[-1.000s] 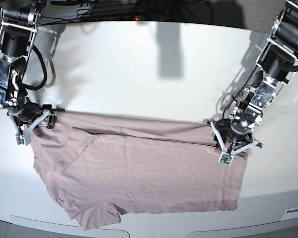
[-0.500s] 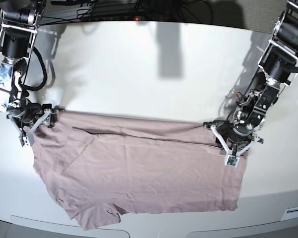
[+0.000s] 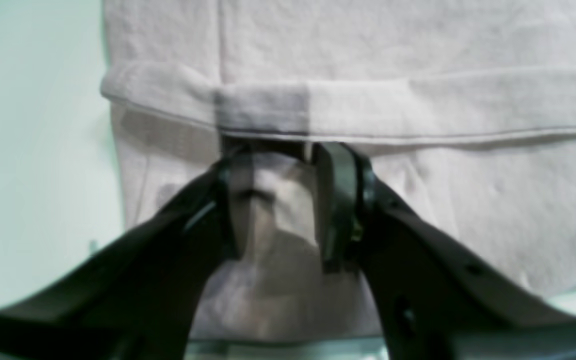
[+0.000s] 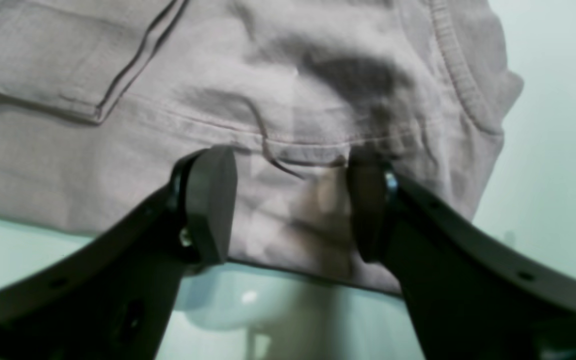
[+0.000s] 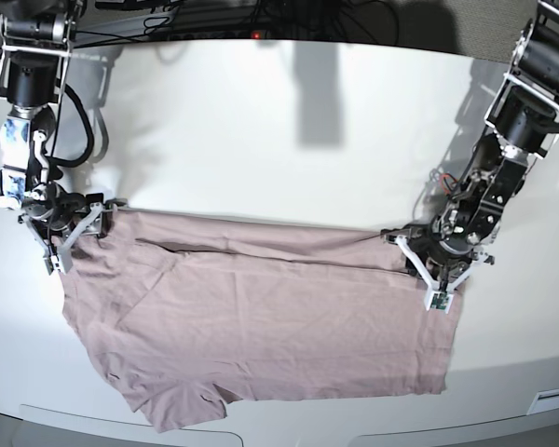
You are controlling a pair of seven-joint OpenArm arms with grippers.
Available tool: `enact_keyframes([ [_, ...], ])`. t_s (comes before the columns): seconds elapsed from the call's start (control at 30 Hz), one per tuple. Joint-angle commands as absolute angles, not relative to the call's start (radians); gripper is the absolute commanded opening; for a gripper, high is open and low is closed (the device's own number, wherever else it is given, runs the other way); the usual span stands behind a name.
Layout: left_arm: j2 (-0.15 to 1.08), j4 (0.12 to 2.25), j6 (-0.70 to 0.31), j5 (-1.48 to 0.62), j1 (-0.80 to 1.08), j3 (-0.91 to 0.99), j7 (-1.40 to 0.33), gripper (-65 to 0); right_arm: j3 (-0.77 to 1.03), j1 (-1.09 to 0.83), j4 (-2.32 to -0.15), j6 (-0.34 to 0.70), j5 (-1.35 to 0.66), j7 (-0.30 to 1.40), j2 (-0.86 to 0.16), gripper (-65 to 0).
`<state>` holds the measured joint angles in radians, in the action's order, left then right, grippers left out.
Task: Fold the T-shirt properly
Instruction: 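Pull the folded edge back toward the collar with both grippers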
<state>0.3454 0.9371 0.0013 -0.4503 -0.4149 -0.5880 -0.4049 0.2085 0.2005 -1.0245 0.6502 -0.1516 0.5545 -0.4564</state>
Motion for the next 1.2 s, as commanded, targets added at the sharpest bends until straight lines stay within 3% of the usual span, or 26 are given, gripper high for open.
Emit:
enact_keyframes([
  [0.0, 0.348, 0.929, -0.019, -0.461, -0.391, -0.580, -0.510, -43.5, 0.212, 0.193, -1.036, 0.651, -0.168, 0.568, -0.482, -29.5],
  [0.23, 0.389, 0.930, -0.053, -0.410, -0.328, -0.501, -0.509, -43.5, 0.212, 0.086, -1.085, 0.654, -0.194, 0.562, -0.535, -29.5],
  [0.63, 0.424, 0.997, -0.054, -0.412, -0.210, -0.496, -0.535, -43.5, 0.223, -0.097, -1.251, 0.653, -0.217, 0.586, -0.534, -29.5],
  [0.9, 0.483, 1.151, -0.053, -0.408, -0.036, -0.484, -0.554, -43.5, 0.239, -0.252, -1.378, 0.653, -0.217, 0.588, -0.534, -29.5],
  [1.17, 0.483, 1.324, -0.054, -0.355, 0.219, -0.261, -0.553, -43.5, 0.243, -0.395, -1.492, 0.620, -0.217, 0.589, -0.535, -29.5],
])
